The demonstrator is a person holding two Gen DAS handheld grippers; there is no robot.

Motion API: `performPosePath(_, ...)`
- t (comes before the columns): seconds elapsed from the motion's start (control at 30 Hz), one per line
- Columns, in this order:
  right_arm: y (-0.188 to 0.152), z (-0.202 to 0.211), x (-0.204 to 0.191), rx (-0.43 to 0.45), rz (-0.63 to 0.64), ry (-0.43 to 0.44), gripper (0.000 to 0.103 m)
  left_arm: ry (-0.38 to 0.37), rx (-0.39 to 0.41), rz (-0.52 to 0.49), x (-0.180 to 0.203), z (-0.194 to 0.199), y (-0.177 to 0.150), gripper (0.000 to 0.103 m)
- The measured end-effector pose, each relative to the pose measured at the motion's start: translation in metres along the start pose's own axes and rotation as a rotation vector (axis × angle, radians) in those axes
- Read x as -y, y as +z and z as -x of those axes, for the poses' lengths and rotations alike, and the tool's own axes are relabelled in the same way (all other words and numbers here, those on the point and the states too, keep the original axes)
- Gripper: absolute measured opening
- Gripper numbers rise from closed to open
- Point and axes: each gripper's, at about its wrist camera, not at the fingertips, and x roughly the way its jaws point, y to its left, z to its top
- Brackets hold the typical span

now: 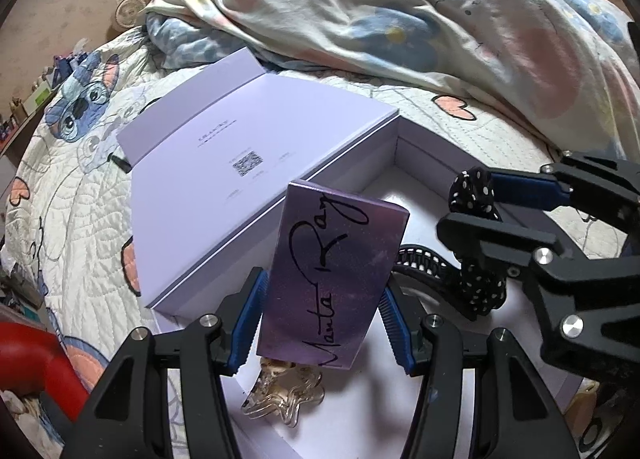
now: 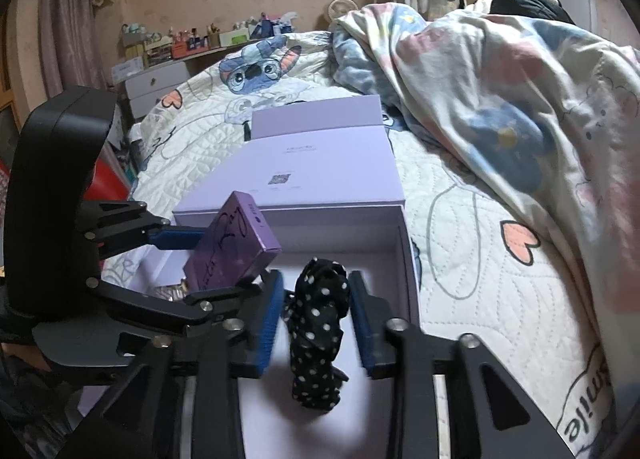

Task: Organize rigid objects
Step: 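Carry the card and scrunchie over the lavender box and open both grippers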

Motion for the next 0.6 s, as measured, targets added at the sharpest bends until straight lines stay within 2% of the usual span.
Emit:
performPosePath(0.07,0.001,0.000,0.000,-0.006,0.002,-0.012,0.040,-0.009,0.003,0.002,0.000,0.002,-0.001,0.055)
performPosePath(0.1,0.001,0.000,0.000,-0.006,0.003,-0.018,0.047,-0.016,0.002,0.002,0.000,0.002,-0.001,0.055)
performPosePath(0.2,0.001,0.004,0.000,0.002,0.006,-0.029,0.053,-0.036,-0.018,0.002,0.000,0.002,-0.002,0.055)
performPosePath(0.3,0.002,0.009,-0.002,0.008,0.013,-0.048,0.055,-0.037,-0.031,0.019,0.000,0.002,-0.003,0.055)
performPosePath(0.6,0.005,0.025,-0.005,0.019,0.013,-0.073,0.057,-0.018,-0.001,0.052,-0.006,0.022,-0.005,0.055)
